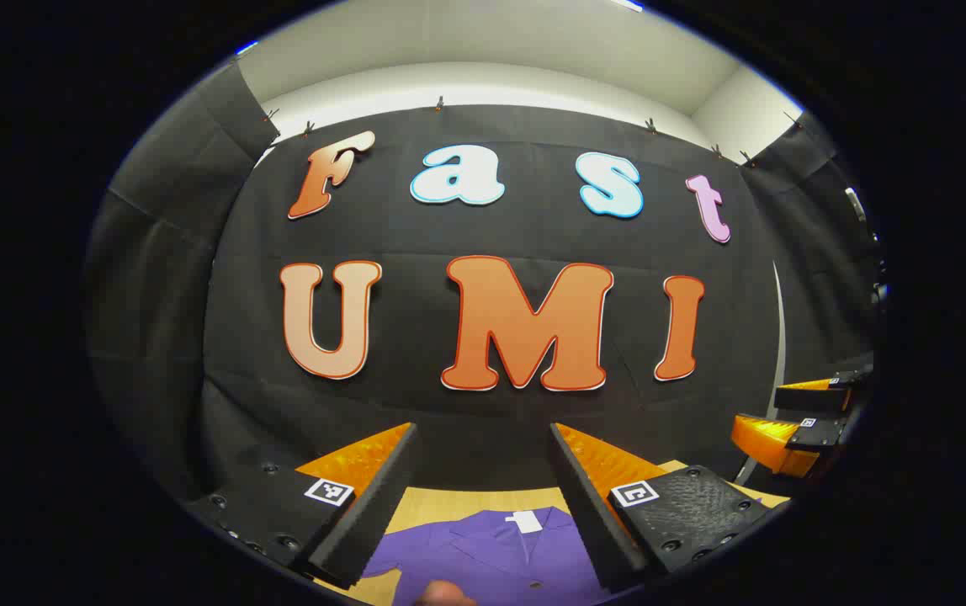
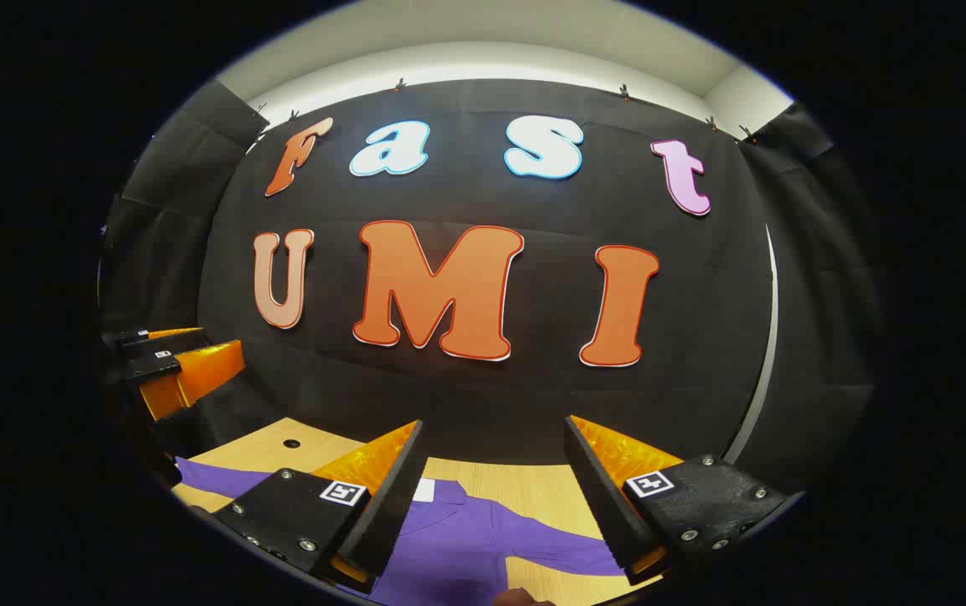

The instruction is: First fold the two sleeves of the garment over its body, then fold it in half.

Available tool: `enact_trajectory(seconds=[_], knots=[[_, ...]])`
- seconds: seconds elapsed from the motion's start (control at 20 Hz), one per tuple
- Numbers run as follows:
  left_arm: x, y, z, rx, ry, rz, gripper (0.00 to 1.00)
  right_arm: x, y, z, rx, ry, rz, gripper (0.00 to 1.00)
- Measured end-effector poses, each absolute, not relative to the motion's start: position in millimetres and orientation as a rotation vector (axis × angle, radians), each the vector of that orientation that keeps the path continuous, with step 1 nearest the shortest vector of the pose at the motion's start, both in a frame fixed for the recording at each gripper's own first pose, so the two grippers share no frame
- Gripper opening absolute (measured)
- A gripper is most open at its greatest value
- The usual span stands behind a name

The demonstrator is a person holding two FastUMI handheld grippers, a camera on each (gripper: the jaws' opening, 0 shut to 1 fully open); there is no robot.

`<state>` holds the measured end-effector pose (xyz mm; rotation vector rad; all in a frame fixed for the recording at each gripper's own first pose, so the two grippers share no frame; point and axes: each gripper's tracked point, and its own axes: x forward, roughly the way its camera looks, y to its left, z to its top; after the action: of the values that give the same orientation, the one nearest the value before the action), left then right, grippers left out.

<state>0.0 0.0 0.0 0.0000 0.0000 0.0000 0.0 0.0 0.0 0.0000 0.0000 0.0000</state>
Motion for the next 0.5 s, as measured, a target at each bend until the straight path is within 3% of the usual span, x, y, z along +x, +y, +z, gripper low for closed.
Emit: enact_trajectory(seconds=[0.5], knots=[[-0.2, -8.3, -11.7, 0.049, 0.018, 0.028, 0.94, 3.9, -17.2, -2.1, 0.017, -0.001, -0.028, 0.96]])
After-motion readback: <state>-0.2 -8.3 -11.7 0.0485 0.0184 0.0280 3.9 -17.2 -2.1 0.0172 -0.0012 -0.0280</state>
